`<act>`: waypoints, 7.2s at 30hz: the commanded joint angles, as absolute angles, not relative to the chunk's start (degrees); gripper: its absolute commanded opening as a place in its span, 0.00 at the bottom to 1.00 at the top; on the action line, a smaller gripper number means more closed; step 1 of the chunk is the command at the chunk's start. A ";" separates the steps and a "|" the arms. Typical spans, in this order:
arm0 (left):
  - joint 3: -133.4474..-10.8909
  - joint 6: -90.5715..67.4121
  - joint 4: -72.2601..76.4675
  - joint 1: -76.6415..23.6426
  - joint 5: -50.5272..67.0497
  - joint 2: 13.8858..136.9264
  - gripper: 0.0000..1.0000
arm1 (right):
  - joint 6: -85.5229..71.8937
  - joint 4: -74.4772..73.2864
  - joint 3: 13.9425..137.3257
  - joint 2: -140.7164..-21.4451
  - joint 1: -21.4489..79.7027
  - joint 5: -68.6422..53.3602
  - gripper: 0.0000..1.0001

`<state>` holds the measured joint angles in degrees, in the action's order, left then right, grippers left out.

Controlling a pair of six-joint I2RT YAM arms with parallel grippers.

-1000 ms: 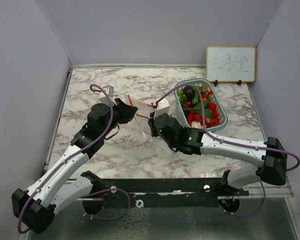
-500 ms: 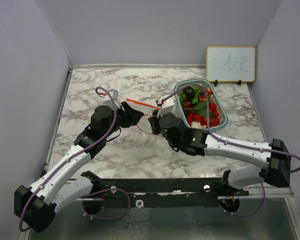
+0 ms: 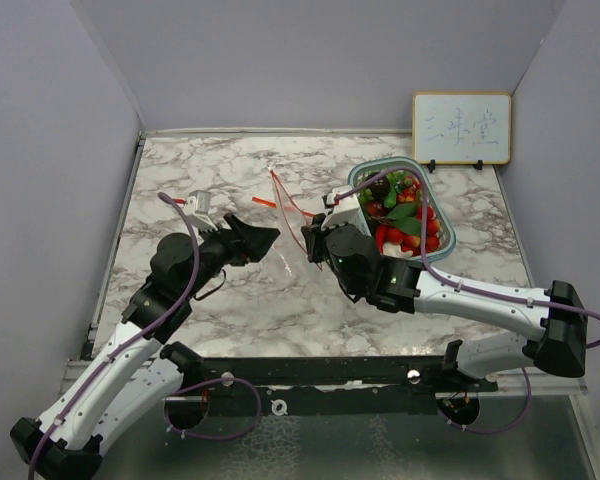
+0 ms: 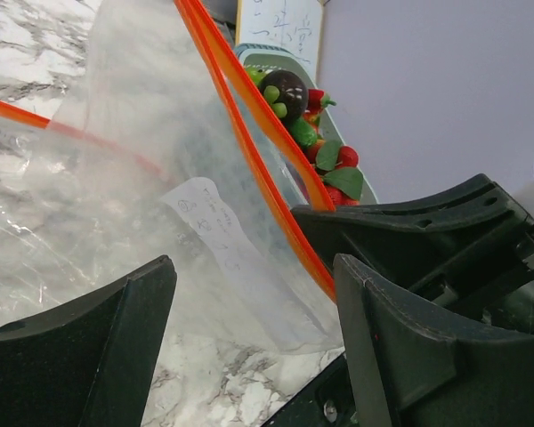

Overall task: Place the food in the zip-top bag and seal the zipper
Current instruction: Open the zipper of the food storage bag, then pick up the fake fruit from the bin, then place the fake fruit in the zipper food storage bag.

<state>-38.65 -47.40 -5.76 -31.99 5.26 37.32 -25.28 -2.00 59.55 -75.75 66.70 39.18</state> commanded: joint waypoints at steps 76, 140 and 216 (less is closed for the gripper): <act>-52.12 -28.63 -32.40 -31.99 4.23 53.42 0.00 | -25.54 -8.64 57.62 -74.64 66.27 41.19 0.66; -60.94 -27.54 -26.78 -31.95 -0.37 64.19 0.00 | -15.91 -18.65 61.59 -61.49 50.62 18.14 0.99; -58.72 -29.67 -20.60 -31.99 4.79 66.27 0.00 | -9.39 -13.71 64.97 -73.39 42.09 -15.19 0.64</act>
<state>-57.39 -29.50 -21.89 -32.21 3.49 65.95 -11.49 -13.39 64.51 -72.86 41.93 -18.52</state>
